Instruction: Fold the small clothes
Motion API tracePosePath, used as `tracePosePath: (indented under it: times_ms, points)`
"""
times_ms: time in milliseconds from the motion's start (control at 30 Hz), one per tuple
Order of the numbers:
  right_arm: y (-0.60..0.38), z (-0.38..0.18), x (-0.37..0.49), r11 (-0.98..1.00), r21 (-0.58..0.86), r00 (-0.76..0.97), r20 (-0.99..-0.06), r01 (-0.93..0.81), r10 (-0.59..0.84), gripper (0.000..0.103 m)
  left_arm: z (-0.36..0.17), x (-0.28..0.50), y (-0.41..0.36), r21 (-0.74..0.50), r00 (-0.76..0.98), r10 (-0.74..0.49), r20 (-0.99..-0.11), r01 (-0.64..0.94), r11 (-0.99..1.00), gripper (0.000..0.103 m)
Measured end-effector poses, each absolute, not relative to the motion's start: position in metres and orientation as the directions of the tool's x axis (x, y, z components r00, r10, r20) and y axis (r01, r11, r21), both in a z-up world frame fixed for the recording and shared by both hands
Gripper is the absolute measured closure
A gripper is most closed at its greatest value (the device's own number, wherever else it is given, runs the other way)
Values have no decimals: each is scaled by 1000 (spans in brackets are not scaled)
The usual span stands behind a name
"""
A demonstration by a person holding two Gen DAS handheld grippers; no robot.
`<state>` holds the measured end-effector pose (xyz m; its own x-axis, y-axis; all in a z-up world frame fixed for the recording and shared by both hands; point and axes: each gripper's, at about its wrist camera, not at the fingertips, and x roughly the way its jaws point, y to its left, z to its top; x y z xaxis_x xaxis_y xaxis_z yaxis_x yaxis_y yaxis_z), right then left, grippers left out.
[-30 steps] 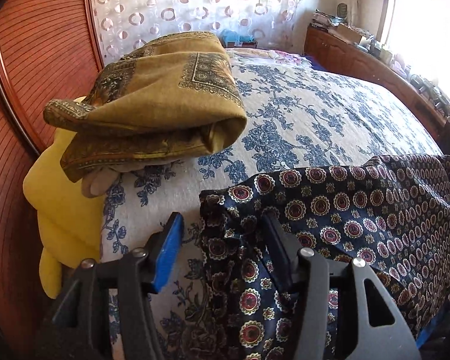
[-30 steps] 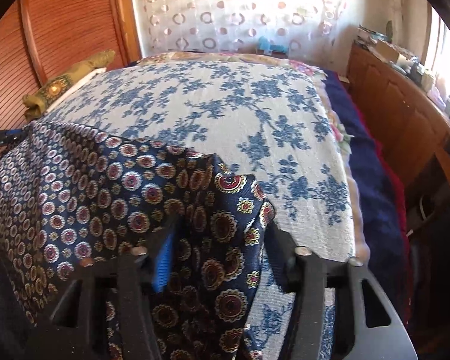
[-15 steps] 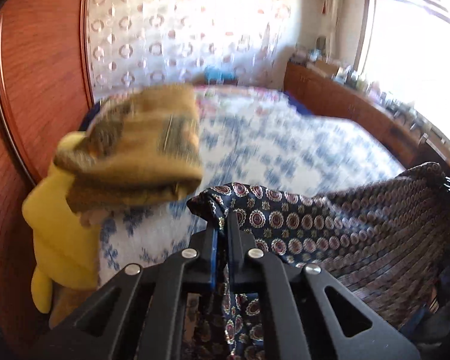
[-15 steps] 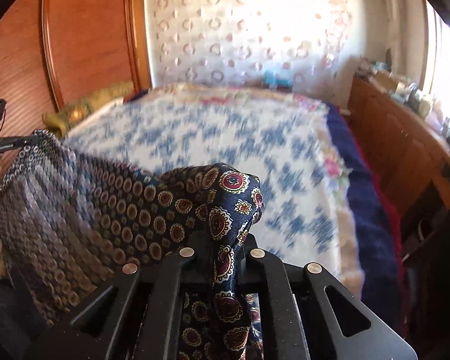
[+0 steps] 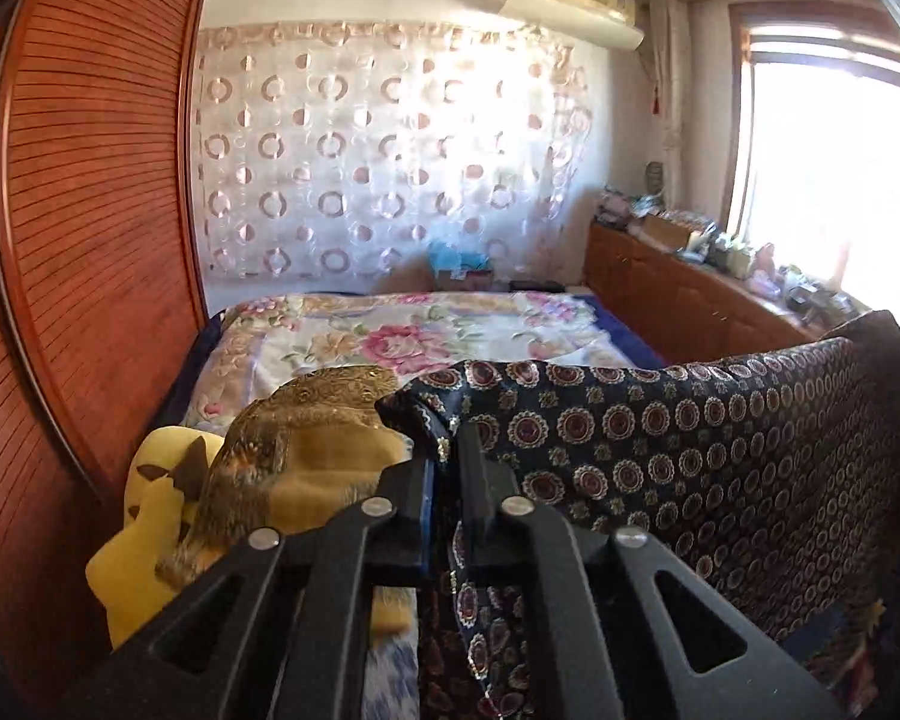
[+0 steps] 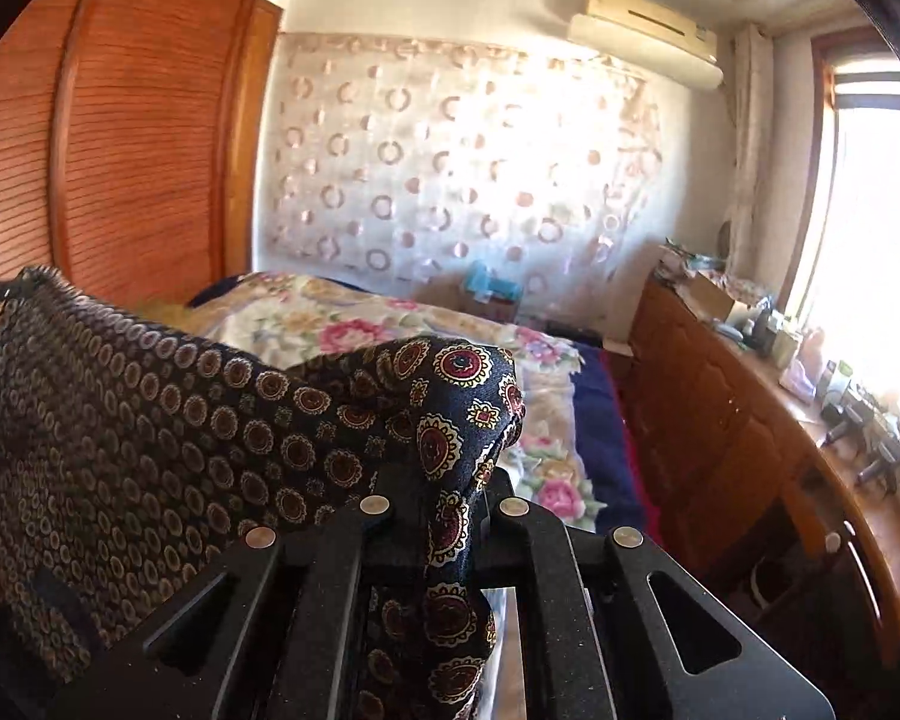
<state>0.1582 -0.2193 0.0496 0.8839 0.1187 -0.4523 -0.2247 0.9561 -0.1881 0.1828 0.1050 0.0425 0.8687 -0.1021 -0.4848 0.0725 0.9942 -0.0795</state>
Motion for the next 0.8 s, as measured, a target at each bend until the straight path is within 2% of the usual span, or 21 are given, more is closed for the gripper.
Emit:
tracePosePath:
  times_ms: [33, 100, 167, 200, 300, 400, 533, 800]
  points:
    - [-217, 45, 172, 956, -194, 877, -468, -219, 107, 97, 37, 194, 104, -60, 862, -74, -501, 51, 997, 90]
    - [-214, 30, 205, 962, -201, 851, -522, -184, 54, 85, 25, 208, 105, -29, 854, -29, -520, 16, 999, 90]
    - [-213, 10, 229, 967, -217, 828, -560, -135, -10, 55, 16, 213, 111, -39, 840, -38, -541, 21, 999, 83]
    - [-213, -4, 240, 969, -205, 804, -595, -138, -11, 52, 11, 211, 111, -36, 830, -33, -557, 16, 999, 80]
    - [-213, -32, 240, 966, -210, 777, -629, -150, -16, 51, -3, 198, 107, -20, 808, -52, -587, 49, 999, 79]
    - [-217, -48, 225, 967, -188, 766, -643, -172, 11, 48, -16, 180, 94, -2, 783, -81, -617, 102, 995, 72]
    - [-232, -66, 204, 972, -155, 745, -666, -178, 31, 40, -32, 159, 68, -3, 747, -134, -651, 174, 985, 66]
    - [-268, -94, 158, 989, -37, 675, -734, -146, 72, 40, -82, 130, 17, -29, 656, -221, -721, 290, 957, 64]
